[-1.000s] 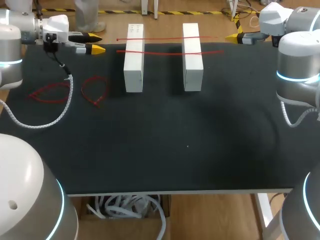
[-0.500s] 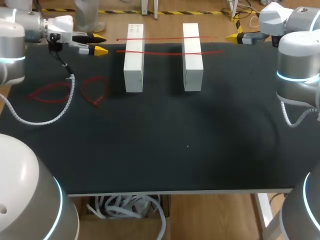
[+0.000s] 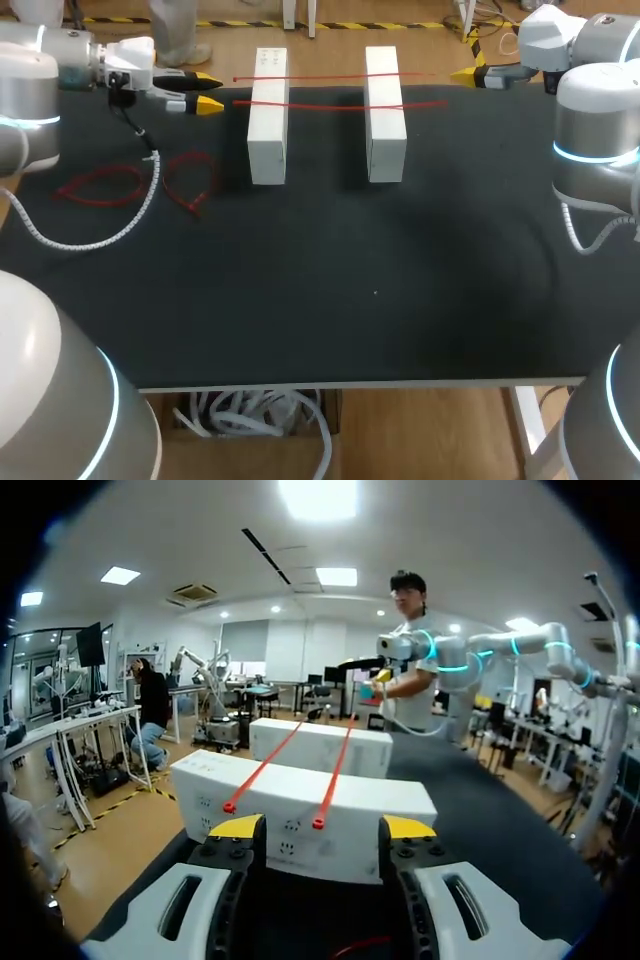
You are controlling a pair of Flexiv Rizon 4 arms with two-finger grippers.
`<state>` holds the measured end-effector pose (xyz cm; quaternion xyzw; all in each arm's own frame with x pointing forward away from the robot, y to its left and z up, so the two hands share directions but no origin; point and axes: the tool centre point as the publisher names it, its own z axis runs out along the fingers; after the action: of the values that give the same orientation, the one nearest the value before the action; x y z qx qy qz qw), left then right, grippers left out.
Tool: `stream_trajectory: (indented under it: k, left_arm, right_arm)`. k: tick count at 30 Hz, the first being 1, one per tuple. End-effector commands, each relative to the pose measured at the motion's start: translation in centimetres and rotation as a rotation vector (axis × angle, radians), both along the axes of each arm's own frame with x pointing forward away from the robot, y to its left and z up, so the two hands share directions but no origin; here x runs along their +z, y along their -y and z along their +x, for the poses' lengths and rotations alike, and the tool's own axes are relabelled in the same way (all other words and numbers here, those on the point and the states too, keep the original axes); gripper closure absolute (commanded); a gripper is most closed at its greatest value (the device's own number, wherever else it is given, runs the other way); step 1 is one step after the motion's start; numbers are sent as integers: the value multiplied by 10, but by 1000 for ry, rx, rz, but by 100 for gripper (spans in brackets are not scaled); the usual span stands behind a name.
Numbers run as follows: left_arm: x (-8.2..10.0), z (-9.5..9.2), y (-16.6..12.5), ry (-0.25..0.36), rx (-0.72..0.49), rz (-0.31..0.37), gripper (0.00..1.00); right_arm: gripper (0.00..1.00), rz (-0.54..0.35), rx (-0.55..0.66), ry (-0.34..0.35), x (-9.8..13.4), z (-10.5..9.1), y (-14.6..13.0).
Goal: Grab the tape and strap the tape.
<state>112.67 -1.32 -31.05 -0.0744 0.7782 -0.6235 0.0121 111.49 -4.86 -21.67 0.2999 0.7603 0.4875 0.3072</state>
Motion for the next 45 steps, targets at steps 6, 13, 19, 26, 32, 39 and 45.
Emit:
stream_trajectory:
  k: [6, 13, 19, 26, 32, 39, 45]
  left_arm:
    - [-9, 4, 12, -4, -37, -23, 55]
    - [-11, 5, 20, -1, -49, -31, 55]
    - [-14, 3, 22, -8, -54, -39, 57]
    - [-20, -1, 22, -17, -46, -41, 57]
    - [-20, 0, 21, -17, -38, -48, 58]
    - [-20, 0, 20, -18, -47, -48, 64]
    - [-18, -1, 20, -12, -52, -57, 63]
  right_arm:
    - [0, 0, 0, 0, 0, 0, 0]
    - [0, 0, 0, 0, 0, 0, 0]
    - [0, 0, 0, 0, 0, 0, 0]
    - [0, 0, 0, 0, 0, 0, 0]
    - [0, 0, 0, 0, 0, 0, 0]
    - [0, 0, 0, 0, 0, 0, 0]
    - [0, 0, 0, 0, 0, 0, 0]
